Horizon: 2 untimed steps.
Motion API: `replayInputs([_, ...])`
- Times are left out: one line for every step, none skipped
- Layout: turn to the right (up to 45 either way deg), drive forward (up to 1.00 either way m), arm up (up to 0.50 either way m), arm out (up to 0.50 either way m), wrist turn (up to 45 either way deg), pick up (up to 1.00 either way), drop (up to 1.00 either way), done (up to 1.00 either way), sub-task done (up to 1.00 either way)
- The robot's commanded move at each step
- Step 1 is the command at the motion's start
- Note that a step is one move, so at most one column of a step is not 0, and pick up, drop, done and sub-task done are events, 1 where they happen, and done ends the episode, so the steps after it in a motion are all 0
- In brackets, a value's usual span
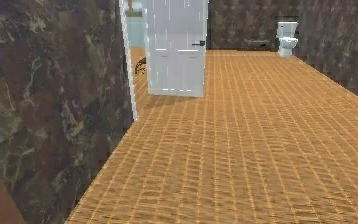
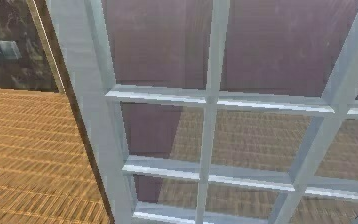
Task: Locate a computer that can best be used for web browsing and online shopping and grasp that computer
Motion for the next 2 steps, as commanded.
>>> replayInputs([-3.0, 0.0, 0.0, 0.0, 0.0, 0.0, 0.0, 0.0, 0.0])
replayInputs([0.0, 1.0, 0.0, 0.0, 0.0, 0.0, 0.0, 0.0, 0.0])
